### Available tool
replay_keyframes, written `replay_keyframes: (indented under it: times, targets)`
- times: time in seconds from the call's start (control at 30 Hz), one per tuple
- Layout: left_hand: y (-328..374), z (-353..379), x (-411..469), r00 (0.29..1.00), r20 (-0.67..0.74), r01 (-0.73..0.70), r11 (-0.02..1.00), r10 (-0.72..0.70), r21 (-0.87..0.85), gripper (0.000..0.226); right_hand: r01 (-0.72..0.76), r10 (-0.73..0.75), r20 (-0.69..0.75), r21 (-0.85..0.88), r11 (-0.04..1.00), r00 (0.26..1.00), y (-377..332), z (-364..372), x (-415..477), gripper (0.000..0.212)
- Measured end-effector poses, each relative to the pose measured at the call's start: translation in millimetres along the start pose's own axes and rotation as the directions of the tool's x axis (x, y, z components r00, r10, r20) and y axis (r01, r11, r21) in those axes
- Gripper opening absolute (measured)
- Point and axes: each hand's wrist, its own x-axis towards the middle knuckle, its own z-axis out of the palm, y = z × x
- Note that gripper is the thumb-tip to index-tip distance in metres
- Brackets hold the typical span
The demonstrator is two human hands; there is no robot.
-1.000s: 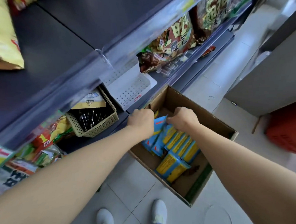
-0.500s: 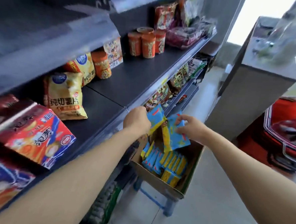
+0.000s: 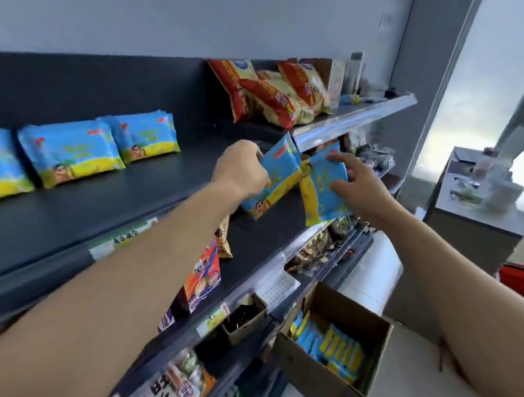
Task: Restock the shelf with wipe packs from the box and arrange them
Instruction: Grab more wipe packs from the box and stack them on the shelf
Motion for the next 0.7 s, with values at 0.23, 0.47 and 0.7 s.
replay_keyframes:
  times: [0.23, 0.47, 0.7]
  targets:
    - [-55.0, -110.5, -25.7, 0.971, -0.232, 0.093, 0.988, -0.062, 0.125, 0.021, 0.198, -0.198, 0.032, 0.018, 0.980, 0.980, -100.6, 92.4, 11.6, 0.067]
    - [-131.2, -199.2, -62.0, 0.886, -0.385, 0.358, 0.909, -0.259, 0.212, 0.023, 0.351, -0.350, 0.121, 0.009, 0.936, 0.929, -183.7, 193.8, 27.3, 0.035]
    - [-176.0, -261.8, -104.6, 0.735, -0.545, 0.617, 0.731, -0.404, 0.290, 0.021, 0.541, -0.528, 0.328, 0.061, 0.839, 0.783, -243.9, 269.7, 33.5, 0.035]
